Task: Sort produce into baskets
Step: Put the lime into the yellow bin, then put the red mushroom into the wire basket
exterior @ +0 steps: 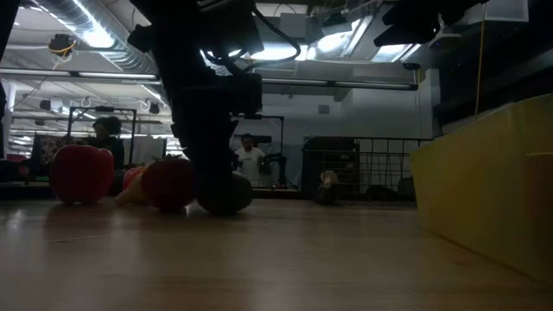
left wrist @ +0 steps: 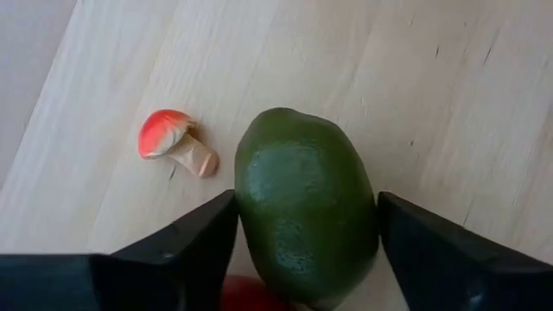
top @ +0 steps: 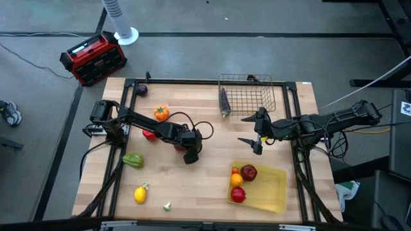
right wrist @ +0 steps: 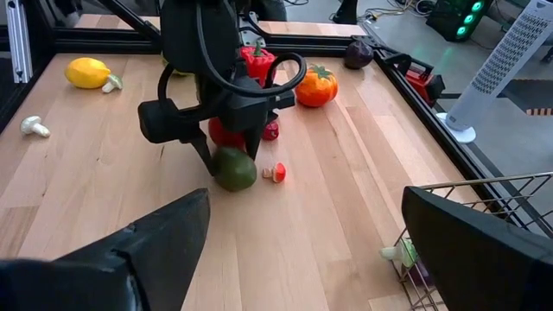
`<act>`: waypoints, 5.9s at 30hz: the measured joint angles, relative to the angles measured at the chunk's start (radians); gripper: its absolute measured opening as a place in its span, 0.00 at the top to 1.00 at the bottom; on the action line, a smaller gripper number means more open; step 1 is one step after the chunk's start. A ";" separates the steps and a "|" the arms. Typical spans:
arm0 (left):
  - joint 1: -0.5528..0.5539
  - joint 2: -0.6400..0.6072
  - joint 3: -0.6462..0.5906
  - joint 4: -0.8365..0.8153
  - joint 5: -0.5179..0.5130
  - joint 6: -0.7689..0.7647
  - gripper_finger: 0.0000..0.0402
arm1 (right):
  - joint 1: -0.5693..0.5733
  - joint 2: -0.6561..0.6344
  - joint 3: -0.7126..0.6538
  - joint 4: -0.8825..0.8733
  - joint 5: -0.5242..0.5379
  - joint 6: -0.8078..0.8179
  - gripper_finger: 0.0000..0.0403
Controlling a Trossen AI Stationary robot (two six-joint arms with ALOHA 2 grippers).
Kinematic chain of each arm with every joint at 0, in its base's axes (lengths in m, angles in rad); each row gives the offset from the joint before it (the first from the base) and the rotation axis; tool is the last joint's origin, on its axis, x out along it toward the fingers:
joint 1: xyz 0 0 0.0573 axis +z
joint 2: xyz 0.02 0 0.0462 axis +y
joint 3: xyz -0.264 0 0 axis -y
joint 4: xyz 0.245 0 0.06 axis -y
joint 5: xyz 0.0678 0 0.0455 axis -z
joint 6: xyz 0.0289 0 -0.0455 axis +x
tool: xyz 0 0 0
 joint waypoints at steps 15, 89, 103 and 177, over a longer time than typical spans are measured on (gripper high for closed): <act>-0.007 0.000 0.126 0.128 0.069 -0.041 0.44 | 0.000 0.000 0.000 0.000 0.000 0.000 0.07; -0.124 0.428 0.230 1.135 0.130 -0.116 0.16 | 0.000 0.000 0.000 0.023 0.000 -0.003 0.07; -0.076 0.347 0.230 1.039 0.134 -0.030 0.16 | 0.000 0.000 0.000 0.023 0.000 -0.003 0.07; 0.164 0.042 -0.019 0.062 -0.053 -0.045 0.76 | 0.000 0.000 0.000 -0.003 0.000 0.000 0.07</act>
